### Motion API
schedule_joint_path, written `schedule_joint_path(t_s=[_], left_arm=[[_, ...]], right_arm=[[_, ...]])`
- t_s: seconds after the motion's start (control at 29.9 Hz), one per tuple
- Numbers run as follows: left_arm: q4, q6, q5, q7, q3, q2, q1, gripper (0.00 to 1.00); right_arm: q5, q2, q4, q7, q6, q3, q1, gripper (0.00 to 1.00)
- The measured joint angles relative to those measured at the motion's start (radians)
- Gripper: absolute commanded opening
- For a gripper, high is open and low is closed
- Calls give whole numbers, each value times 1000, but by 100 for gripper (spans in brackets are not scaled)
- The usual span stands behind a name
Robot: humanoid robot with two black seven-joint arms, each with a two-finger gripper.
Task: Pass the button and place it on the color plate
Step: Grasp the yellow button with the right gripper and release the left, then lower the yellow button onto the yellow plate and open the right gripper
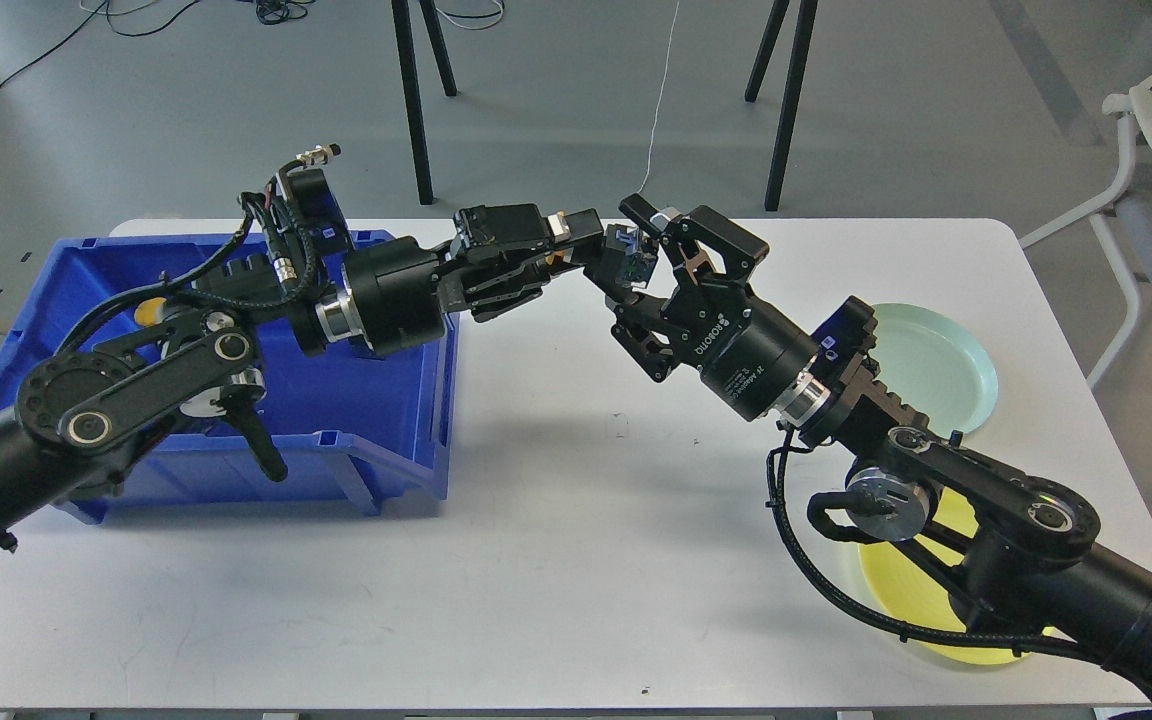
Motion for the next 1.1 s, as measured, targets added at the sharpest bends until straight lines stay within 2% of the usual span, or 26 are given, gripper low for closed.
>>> schedule_joint_path(t_s=[0.23, 0.27, 0.3, 0.33, 0.4, 0.43, 0.5, 0.74, 0.84, 0.97, 1.1], left_arm=[[1, 0, -1, 0, -1, 0, 0, 8], [1, 0, -1, 0, -1, 0, 1, 11], [1, 0, -1, 0, -1, 0, 1, 18], [1, 0, -1, 0, -1, 0, 2, 31], [1, 0, -2, 0, -1, -2, 5, 65], [3, 0, -4, 0, -3, -5, 7, 78], [7, 0, -10, 0, -10, -13, 10, 83], [13, 0, -14, 0, -15, -23, 12, 84], [17, 0, -14, 0, -15, -24, 12, 84], [24, 0, -14, 0, -15, -26, 12, 84], [28, 0, -14, 0, -16, -26, 12, 84]], right_arm=[[4, -1, 3, 0, -10, 0, -7, 0], [4, -1, 3, 0, -11, 0, -7, 0], [4, -2, 3, 0, -11, 0, -8, 0], [5, -2, 4, 0, -11, 0, -10, 0], [6, -5, 8, 0, -12, 1, -14, 0], [6, -6, 10, 0, -13, 2, -16, 0], [8, -10, 18, 0, -14, 6, -21, 0], [8, -36, 55, 0, -23, 20, -56, 0], [7, -83, 102, 0, -31, 45, -98, 0], [0, -245, 224, 0, -51, 144, -259, 0], [-18, -436, 325, 0, -56, 283, -511, 0]])
